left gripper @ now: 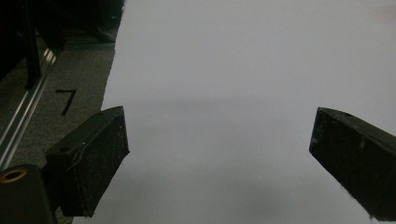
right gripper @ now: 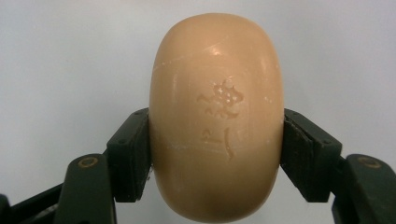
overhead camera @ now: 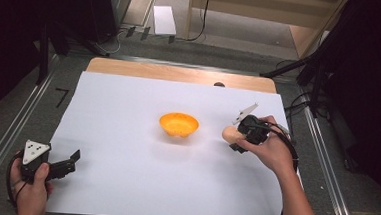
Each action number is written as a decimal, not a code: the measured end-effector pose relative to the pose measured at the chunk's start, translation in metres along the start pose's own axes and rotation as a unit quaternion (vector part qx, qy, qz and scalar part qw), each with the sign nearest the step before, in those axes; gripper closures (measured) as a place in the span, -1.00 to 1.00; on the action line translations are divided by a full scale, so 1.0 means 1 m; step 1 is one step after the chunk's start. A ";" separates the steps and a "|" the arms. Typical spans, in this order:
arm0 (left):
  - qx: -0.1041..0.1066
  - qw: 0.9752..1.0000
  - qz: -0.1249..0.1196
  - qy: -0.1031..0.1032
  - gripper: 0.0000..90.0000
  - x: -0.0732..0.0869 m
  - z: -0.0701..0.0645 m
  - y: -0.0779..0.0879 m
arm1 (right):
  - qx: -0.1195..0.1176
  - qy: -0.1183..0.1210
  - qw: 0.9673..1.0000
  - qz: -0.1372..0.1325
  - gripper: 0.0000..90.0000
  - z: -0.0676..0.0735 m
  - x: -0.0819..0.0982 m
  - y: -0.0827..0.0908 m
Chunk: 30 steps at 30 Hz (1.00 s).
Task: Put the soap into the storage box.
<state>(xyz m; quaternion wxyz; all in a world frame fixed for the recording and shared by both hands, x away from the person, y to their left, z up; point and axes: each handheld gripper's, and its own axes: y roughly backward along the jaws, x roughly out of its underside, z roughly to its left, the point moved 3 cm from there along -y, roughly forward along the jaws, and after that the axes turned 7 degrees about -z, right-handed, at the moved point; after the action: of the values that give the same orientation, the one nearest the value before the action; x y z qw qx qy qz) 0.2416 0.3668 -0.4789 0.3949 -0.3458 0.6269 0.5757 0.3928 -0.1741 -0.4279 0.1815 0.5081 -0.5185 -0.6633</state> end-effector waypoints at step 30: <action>0.002 1.000 0.001 -0.001 -0.89 0.000 0.000 0.000 | -0.043 0.097 0.994 -0.032 -0.26 0.012 -0.077 -0.018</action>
<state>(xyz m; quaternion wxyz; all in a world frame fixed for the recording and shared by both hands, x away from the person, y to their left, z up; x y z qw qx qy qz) 0.2416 0.3664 -0.4789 0.3958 -0.3437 0.6279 0.5753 0.4203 -0.1017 -0.4071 0.2318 0.5782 -0.4529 -0.6378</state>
